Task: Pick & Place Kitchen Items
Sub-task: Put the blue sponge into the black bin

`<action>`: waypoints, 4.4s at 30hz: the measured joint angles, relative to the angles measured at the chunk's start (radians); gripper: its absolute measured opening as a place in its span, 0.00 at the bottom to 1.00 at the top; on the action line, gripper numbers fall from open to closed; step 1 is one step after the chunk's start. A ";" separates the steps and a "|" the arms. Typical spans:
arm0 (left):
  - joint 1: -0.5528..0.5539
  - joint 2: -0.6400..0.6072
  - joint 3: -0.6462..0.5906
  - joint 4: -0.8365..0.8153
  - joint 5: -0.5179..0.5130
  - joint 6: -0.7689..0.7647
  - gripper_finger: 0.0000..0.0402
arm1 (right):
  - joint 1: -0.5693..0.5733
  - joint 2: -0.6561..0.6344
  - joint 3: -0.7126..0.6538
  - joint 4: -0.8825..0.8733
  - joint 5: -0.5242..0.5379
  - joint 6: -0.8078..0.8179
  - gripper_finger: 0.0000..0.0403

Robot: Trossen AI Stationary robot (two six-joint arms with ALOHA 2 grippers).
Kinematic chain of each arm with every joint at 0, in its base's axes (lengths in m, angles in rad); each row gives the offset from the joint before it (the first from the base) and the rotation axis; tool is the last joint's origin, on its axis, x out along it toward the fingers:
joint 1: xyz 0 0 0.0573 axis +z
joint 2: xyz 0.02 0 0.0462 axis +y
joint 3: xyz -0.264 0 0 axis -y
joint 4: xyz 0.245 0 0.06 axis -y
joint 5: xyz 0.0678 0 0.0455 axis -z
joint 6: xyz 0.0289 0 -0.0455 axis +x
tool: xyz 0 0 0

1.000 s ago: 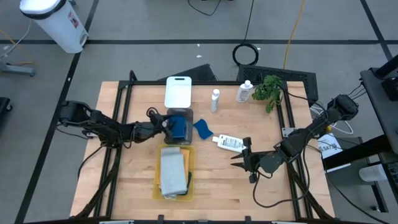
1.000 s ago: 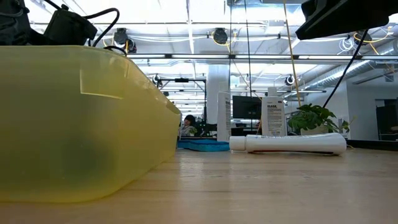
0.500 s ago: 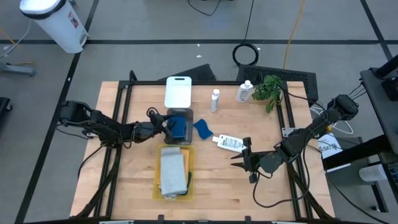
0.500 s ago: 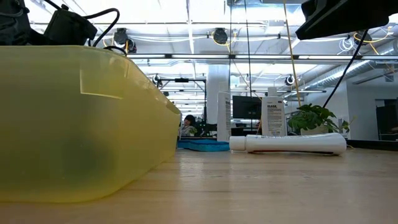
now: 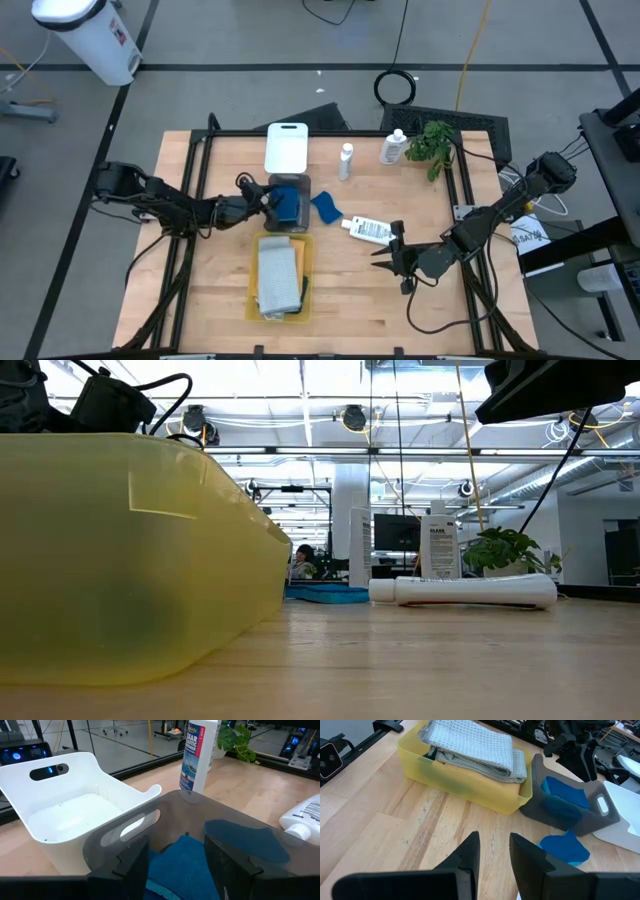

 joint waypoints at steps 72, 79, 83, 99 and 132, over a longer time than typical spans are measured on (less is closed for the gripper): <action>0.000 -0.002 0.001 0.043 0.514 -0.020 0.48 | 0.000 0.000 0.000 0.000 0.000 0.000 0.19; 0.000 -0.142 0.001 0.051 0.573 -0.041 0.48 | 0.000 0.000 0.000 -0.006 0.000 0.000 0.19; -0.001 -0.249 0.001 -0.013 0.575 -0.041 0.48 | 0.000 -0.001 -0.016 0.015 0.001 0.000 0.19; -0.005 -0.409 0.001 -0.257 0.482 -0.051 0.48 | -0.344 0.205 -0.089 0.458 -0.216 -0.050 0.06; -0.005 -0.394 0.000 -0.262 0.459 -0.067 0.48 | -0.628 0.613 0.225 -0.006 -0.586 0.069 0.00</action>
